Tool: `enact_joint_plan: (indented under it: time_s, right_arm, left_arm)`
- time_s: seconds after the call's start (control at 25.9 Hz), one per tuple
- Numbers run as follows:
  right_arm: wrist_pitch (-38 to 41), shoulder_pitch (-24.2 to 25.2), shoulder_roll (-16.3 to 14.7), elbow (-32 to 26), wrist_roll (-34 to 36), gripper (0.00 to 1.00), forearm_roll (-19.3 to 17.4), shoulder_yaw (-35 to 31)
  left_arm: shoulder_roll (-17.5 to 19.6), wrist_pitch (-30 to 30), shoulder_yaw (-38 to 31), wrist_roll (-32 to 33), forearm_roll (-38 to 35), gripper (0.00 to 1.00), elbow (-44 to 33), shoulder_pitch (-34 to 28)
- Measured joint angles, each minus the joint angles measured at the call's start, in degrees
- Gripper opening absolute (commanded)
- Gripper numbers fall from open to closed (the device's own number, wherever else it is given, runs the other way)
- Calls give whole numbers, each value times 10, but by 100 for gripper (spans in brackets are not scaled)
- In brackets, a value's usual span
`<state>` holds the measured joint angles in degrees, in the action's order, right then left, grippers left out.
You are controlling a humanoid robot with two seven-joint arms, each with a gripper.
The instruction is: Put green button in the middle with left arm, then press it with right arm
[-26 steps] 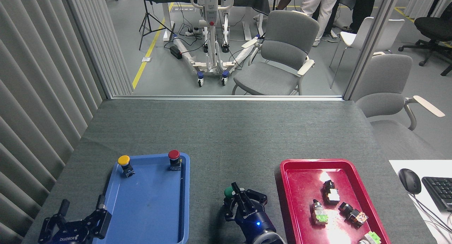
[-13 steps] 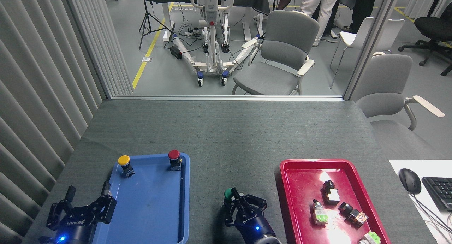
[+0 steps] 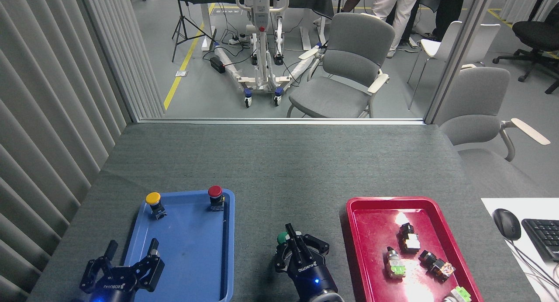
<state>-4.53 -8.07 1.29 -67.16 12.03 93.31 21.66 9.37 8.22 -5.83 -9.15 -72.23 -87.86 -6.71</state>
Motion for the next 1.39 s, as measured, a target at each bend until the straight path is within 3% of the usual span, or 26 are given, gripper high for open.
enact_joint_plan:
  time_s: [0.08, 0.15, 0.23, 0.42, 0.69, 1.08, 1.39]
  right_arm:
    - [-16, 0, 4, -7, 23, 90, -2, 0]
    - [-29, 3, 6, -14, 33, 98, -3, -1]
    - [-39, 9, 6, -22, 39, 99, -3, -3]
    - [-48, 48, -2, -71, 49, 99, -3, -21]
    - [-43, 126, -14, -134, 59, 99, -3, -111]
    - [-45, 162, -38, -158, 78, 99, -3, -161]
    - [-44, 179, -36, -183, 86, 99, -3, -168]
  left_arm:
    - [1, 0, 3, -2, -3, 100, 0, -5]
    - [2, 4, 5, -4, -4, 100, 0, -7]
    - [3, 5, 5, -4, -3, 99, 0, -7]
    - [4, 7, 5, -3, 2, 100, 0, -1]
    - [2, 6, 3, -5, 5, 100, 1, 0]
    - [-2, 8, -3, -6, 12, 100, -3, 0]
    - [-12, 9, -2, -23, 12, 100, -3, 6]
